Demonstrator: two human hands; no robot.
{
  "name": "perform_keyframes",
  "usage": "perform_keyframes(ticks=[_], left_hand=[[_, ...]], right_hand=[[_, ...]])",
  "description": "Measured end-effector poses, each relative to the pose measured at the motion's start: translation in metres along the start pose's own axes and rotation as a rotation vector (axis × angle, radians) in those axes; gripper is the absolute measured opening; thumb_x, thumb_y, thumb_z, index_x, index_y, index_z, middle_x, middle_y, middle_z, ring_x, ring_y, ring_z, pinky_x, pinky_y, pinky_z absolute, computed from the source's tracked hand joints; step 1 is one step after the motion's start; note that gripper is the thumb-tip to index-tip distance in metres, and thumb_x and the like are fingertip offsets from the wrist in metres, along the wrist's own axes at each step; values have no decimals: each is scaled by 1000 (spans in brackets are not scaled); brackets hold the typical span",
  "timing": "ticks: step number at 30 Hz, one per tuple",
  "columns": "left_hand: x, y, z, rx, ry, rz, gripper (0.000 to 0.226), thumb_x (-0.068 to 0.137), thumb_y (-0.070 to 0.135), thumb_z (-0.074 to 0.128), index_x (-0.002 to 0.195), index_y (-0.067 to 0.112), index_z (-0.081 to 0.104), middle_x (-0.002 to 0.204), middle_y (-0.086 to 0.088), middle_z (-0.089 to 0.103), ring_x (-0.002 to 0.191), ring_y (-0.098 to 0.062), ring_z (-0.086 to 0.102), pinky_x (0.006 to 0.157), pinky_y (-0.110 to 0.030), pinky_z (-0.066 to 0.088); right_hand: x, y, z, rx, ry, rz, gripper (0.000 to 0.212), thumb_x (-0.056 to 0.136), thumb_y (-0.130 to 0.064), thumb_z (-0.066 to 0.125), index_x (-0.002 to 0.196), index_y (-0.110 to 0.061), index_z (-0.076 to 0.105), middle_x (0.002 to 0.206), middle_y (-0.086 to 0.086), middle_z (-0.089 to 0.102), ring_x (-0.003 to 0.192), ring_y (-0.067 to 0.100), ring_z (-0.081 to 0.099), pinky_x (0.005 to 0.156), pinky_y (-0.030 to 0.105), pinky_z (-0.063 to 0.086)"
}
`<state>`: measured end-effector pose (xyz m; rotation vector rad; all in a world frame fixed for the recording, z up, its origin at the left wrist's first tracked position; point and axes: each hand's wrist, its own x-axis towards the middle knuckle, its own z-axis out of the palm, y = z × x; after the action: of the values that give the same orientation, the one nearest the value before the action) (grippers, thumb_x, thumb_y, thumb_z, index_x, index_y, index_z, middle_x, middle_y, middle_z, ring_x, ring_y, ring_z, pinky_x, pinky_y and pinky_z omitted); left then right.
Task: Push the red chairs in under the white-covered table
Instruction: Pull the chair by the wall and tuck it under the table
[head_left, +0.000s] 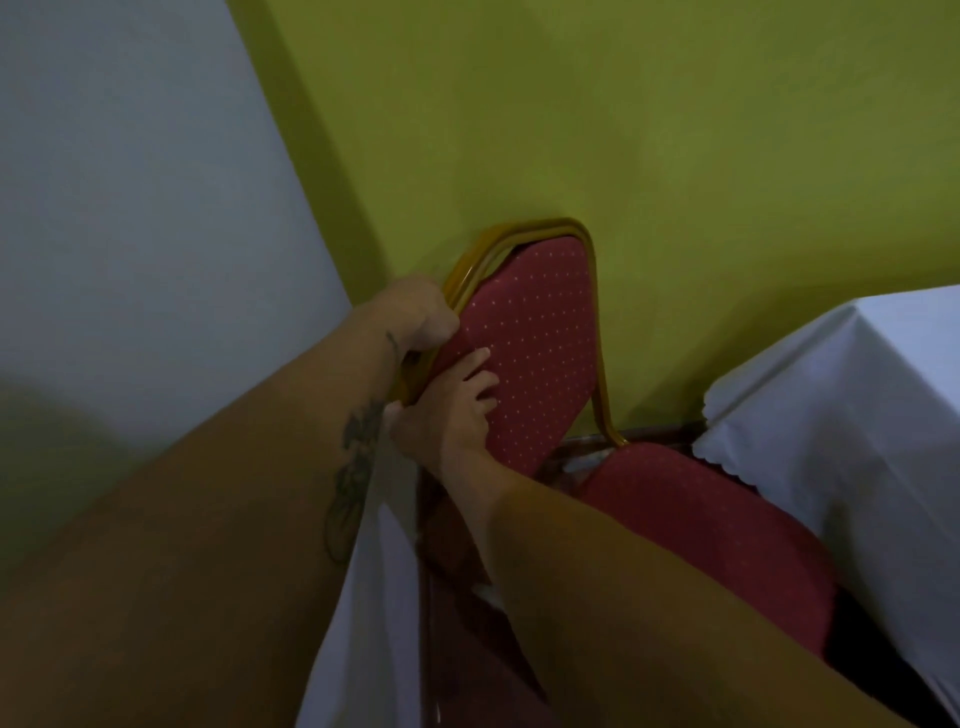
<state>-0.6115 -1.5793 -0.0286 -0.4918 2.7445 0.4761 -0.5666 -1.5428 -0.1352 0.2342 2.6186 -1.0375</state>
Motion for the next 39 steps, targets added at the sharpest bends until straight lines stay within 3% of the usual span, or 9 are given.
perform_keyframes(ticks=[5,8,11,14,23,27,33,37,39], left_hand=[[-8,-2,1,-50,5,-12,34,100,19,50,68,5,55,76,-13,61,70,-28,61,62,-36,54],[-16,2,5,-108,-69,-8,32,100,16,50,72,2,58,89,-20,68,84,-35,69,80,-42,61],[-25,7,13,-267,-152,-25,23,97,18,56,96,-3,65,107,-25,69,94,-41,71,78,-52,62],[-43,20,30,-367,-211,-28,30,98,21,58,120,1,60,113,-18,62,101,-36,65,77,-49,61],[-93,69,63,-501,-359,5,8,96,7,54,102,3,57,89,-16,57,72,-25,53,64,-40,51],[-118,92,77,-593,-430,-33,31,103,23,46,125,4,55,113,-17,66,83,-26,61,63,-39,48],[-164,121,112,-697,-402,-85,7,99,10,50,102,8,55,87,-10,56,73,-22,57,67,-42,54],[-199,139,136,-721,-417,-65,18,96,17,58,111,8,59,99,-13,62,89,-28,62,93,-51,55],[-218,151,146,-747,-443,-50,22,98,25,58,113,8,59,99,-12,63,85,-26,64,79,-45,57]], right_hand=[[-3,1,4,-26,42,20,125,78,-40,79,157,-7,-13,162,24,14,146,46,27,102,52,46],[-11,21,-7,5,-16,-58,124,78,-35,79,157,-6,-12,162,25,11,146,47,25,106,52,40],[-20,49,-16,-53,57,-132,111,88,-41,72,157,-10,-11,162,26,16,143,47,33,105,53,42],[-33,76,-41,-84,-68,-136,128,79,-51,77,156,-12,-17,165,22,11,144,43,30,108,52,37],[-78,150,-117,-105,-231,-205,127,73,-45,72,157,-21,-20,168,16,4,149,40,22,115,54,30],[-105,180,-135,-114,-234,-197,128,71,-42,74,157,-25,-19,169,11,6,151,35,20,117,52,28],[-147,231,-166,-59,-204,-159,126,66,-35,74,159,-29,-12,168,7,15,149,34,27,117,49,30],[-178,268,-197,-30,-223,-111,119,71,-28,72,161,-32,-6,162,9,31,146,32,34,116,47,33],[-192,284,-216,-46,-234,-97,114,74,-26,71,161,-32,-2,154,10,42,138,34,44,111,45,38]])
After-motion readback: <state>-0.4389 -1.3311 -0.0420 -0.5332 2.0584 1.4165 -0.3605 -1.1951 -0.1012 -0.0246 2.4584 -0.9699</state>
